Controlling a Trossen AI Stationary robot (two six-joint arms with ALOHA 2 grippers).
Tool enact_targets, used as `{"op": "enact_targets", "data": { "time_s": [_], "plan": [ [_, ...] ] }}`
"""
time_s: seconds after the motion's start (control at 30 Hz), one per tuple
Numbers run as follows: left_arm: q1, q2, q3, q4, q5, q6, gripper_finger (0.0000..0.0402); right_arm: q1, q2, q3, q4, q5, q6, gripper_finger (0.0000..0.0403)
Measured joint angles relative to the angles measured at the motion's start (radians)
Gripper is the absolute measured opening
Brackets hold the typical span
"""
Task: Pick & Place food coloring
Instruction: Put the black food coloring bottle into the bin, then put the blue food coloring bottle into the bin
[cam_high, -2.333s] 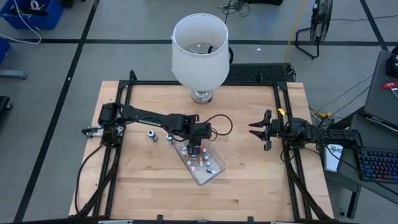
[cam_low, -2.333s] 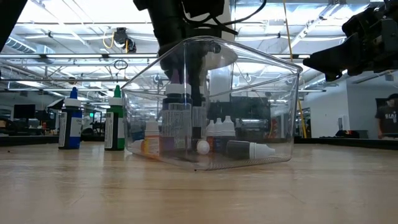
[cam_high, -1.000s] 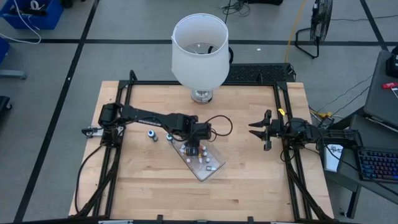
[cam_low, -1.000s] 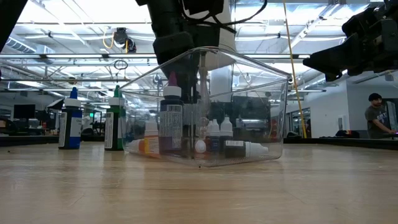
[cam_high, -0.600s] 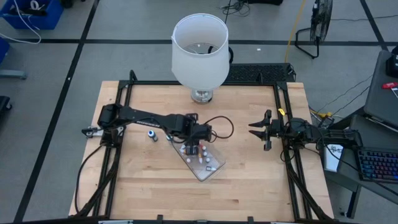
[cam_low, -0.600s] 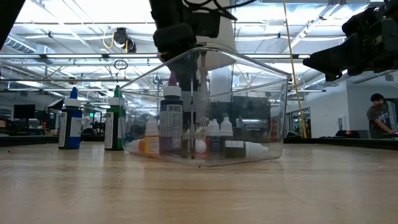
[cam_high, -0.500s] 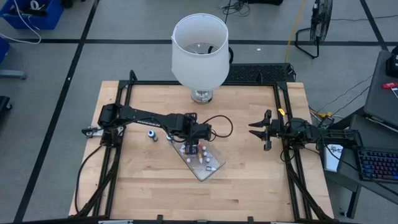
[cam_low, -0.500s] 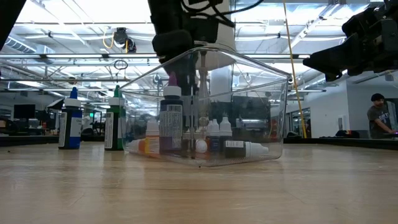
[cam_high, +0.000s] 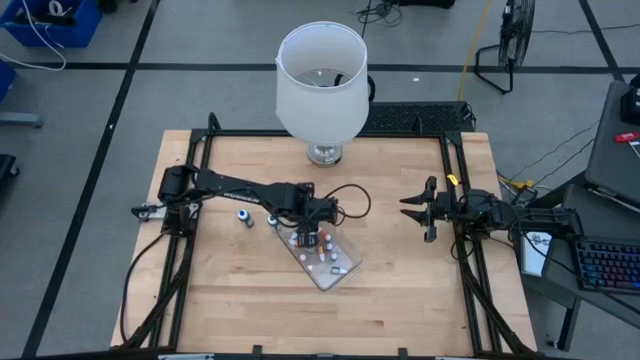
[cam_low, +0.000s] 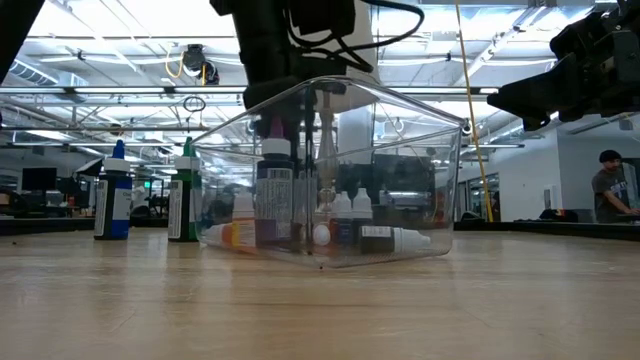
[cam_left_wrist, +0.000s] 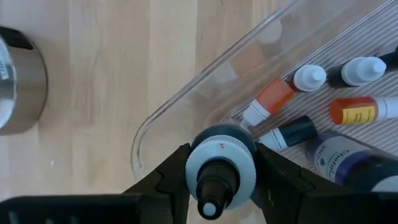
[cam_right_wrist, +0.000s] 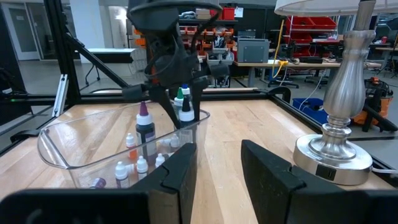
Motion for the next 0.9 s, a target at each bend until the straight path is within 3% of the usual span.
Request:
{"op": "enact_targets", "data": {
  "time_s": [0.47, 0.7, 0.9],
  "plan": [
    [0.000, -0.002, -0.049, 0.052, 0.009, -0.023, 0.0147, 0.000, 0.000, 0.000, 0.000, 0.000, 0.000, 0.0114],
    [-0.002, -0.002, -0.016, 0.056, 0.003, -0.028, 0.0290, 0.000, 0.000, 0.000, 0.000, 0.000, 0.000, 0.0114],
    [-0.002, -0.002, 0.071, -0.025, -0.005, -0.048, 0.0351, 0.000, 0.000, 0.000, 0.000, 0.000, 0.000, 0.0114]
  ]
}}
